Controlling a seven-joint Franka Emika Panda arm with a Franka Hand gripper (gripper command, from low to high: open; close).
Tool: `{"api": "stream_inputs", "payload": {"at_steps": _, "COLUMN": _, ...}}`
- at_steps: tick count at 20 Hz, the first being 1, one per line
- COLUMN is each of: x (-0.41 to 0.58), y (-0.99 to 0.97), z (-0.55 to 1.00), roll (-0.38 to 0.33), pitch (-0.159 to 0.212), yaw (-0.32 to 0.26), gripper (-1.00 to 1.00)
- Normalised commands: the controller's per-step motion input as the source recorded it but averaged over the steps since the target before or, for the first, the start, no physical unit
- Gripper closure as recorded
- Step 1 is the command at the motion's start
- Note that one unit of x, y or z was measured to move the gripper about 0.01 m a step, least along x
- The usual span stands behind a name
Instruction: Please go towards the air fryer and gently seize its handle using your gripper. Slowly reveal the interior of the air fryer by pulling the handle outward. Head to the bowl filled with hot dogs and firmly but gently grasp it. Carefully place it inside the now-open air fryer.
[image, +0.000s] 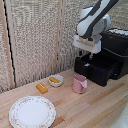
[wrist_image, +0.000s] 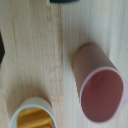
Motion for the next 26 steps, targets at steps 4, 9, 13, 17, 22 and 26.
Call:
{"api": "stream_inputs", "payload": {"at_steps": 4, "x": 0.041, "y": 0.47, "z": 0.35, "roll": 0.146, "pitch": 0.116, "yaw": 0.124, "gripper": -1.0}}
{"api": "stream_inputs", "payload": {"at_steps": 9, "x": 0.111, "y": 0.27, "z": 0.22, "roll": 0.214, "pitch": 0.112, "yaw": 0.192, "gripper": -1.0}}
{"api": "stream_inputs", "payload": {"at_steps": 13, "x": 0.134, "y": 0.15, "z": 0.05, "roll": 0.213, "pitch": 0.055, "yaw": 0.241, "gripper": -1.0}}
{"api": "stream_inputs", "payload": {"at_steps": 17, "x": 0.209, "y": 0.18, "z": 0.0, "roll": 0.192, "pitch": 0.005, "yaw": 0.241, "gripper": -1.0}}
{"api": "stream_inputs", "payload": {"at_steps": 22, "x": 0.23, "y": 0.24, "z": -0.07, "roll": 0.16, "pitch": 0.0, "yaw": 0.232, "gripper": -1.0}}
{"api": "stream_inputs", "payload": {"at_steps": 26, "x": 0.236, "y": 0.25, "z": -0.2, "roll": 0.083, "pitch": 0.007, "yaw": 0.193, "gripper": -1.0}}
